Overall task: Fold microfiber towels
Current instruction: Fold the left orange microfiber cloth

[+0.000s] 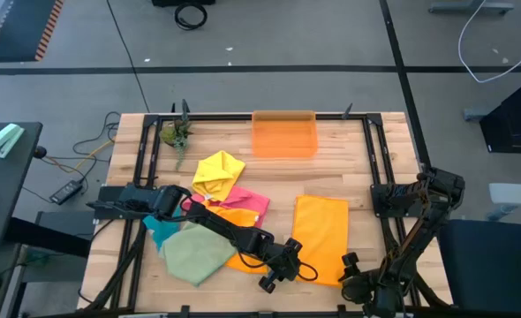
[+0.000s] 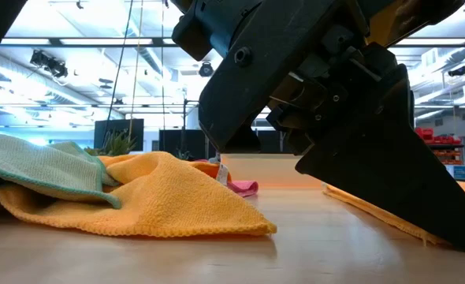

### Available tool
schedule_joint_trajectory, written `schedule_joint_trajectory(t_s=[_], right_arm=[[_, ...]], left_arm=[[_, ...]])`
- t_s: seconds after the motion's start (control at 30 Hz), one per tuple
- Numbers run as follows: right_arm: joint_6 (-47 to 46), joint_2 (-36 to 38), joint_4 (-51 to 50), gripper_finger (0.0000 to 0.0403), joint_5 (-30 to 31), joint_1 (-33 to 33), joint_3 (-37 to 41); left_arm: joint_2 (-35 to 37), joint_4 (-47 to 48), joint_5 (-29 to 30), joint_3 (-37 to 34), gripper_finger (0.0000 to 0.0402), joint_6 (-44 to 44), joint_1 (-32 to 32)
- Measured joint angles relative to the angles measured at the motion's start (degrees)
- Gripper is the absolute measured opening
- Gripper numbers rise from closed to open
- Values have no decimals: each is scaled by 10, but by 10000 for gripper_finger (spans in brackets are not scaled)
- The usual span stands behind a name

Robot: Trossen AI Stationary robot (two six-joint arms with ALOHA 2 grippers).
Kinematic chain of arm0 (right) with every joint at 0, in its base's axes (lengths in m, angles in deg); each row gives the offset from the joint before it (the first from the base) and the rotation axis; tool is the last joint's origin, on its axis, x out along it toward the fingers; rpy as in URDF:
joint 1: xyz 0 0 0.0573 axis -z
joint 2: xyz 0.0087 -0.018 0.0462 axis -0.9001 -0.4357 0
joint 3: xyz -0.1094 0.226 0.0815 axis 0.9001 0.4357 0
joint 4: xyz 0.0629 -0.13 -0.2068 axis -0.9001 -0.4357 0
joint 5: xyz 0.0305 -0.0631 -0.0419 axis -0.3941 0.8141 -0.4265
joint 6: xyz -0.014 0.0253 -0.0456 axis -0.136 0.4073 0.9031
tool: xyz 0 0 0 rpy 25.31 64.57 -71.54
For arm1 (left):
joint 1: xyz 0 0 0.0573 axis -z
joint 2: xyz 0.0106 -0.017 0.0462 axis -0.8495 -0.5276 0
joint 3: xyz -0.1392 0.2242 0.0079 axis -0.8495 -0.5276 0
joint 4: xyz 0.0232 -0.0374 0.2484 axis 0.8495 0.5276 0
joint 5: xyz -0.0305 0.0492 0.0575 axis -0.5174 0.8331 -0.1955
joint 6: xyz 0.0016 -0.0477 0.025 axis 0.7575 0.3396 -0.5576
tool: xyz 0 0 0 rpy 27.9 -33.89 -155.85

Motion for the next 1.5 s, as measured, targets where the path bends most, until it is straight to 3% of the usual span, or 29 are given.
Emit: schedule_joint_trajectory(t_s=[0.17, 0.37, 0.5, 0.63, 0.83, 1.0, 1.2, 1.5], right_arm=[[-36, -11, -4, 163, 5, 0, -1], [-68, -9, -17, 63, 23, 0, 0], [-90, 22, -32, 10, 37, 1, 4], [-151, 91, -22, 8, 96, 2, 0], [-218, 178, -26, 7, 134, 21, 0], [-262, 227, -124, 7, 164, 47, -1], [-421, 217, -339, 6, 148, 99, 9], [-435, 216, -261, 5, 73, 157, 106]], left_arm=[[0, 2, 1, 0, 67, -1, 0], [0, 2, 3, -1, 14, -7, -1], [8, 11, -1, -2, 12, -7, 0], [52, 72, -35, -5, 8, 0, -1], [138, 138, -61, -3, 10, 2, -4], [180, 135, -33, -1, 8, 3, -36], [145, 155, -18, -3, 10, -15, -111], [92, 137, -37, -3, 16, -15, -190]])
